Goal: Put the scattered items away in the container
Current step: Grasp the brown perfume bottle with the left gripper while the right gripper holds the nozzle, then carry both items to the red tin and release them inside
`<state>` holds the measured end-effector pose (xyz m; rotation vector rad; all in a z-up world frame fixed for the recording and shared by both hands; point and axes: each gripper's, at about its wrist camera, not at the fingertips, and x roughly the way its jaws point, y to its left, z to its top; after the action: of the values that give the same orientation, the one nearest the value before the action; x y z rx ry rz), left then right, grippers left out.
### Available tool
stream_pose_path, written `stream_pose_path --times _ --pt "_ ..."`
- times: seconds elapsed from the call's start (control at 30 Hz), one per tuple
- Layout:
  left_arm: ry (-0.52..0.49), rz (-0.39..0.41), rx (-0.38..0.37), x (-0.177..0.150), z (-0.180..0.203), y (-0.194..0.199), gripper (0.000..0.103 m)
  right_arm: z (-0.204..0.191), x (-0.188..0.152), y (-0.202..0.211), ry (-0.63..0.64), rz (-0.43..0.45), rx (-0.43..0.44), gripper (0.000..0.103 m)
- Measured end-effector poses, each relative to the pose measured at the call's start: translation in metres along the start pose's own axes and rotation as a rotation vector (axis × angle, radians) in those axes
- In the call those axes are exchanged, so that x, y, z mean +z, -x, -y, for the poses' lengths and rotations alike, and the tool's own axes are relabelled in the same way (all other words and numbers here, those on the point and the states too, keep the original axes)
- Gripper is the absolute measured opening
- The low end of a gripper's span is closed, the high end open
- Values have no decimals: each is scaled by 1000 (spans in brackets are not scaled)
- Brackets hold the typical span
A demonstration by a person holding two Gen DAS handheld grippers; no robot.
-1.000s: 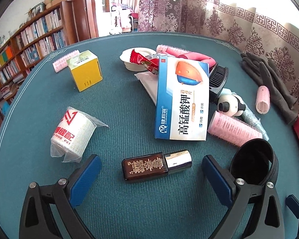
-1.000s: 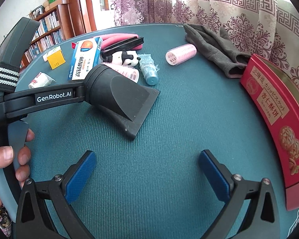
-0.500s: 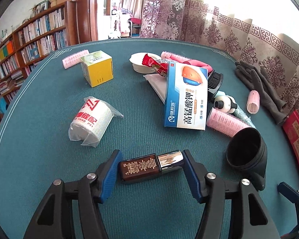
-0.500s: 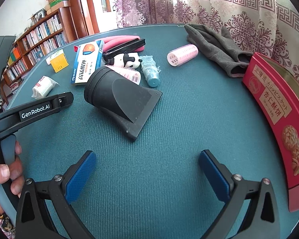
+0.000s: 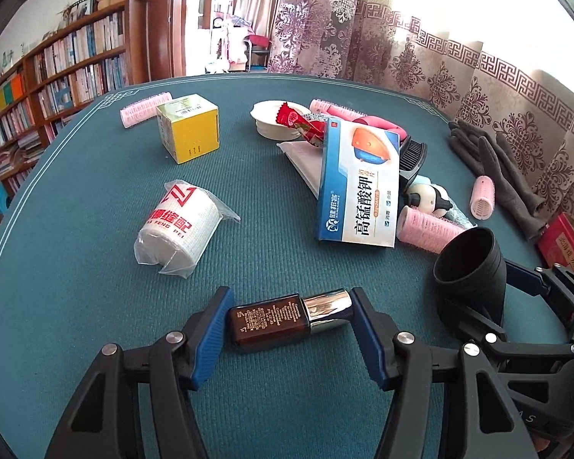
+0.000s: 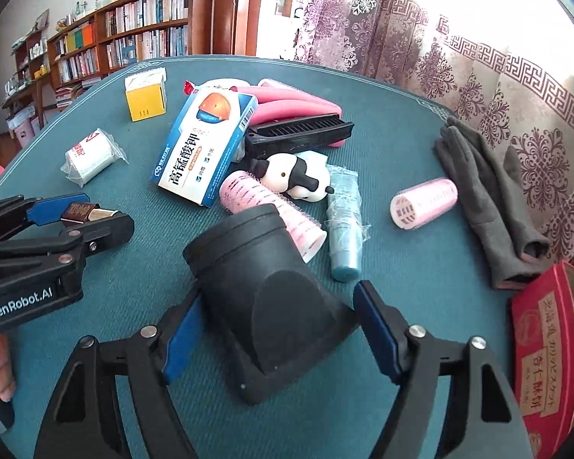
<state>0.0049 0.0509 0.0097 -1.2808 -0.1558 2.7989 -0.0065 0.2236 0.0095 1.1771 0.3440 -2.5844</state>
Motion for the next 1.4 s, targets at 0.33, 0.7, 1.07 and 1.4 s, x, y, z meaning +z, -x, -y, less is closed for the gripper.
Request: stream_pose_path --times 0.33,0.7,1.07,1.4 --pt "-8 6 -16 0 2 1 63 -12 -9 19 4 64 14 54" --pt "-67 59 23 0 16 12 63 13 -36 60 -207 117 106 53" --pt "-105 61 -3 -9 33 25 63 66 -55 121 -409 229 97 53" --pt "-149 38 -70 -12 71 32 63 138 -77 177 -552 349 -156 53"
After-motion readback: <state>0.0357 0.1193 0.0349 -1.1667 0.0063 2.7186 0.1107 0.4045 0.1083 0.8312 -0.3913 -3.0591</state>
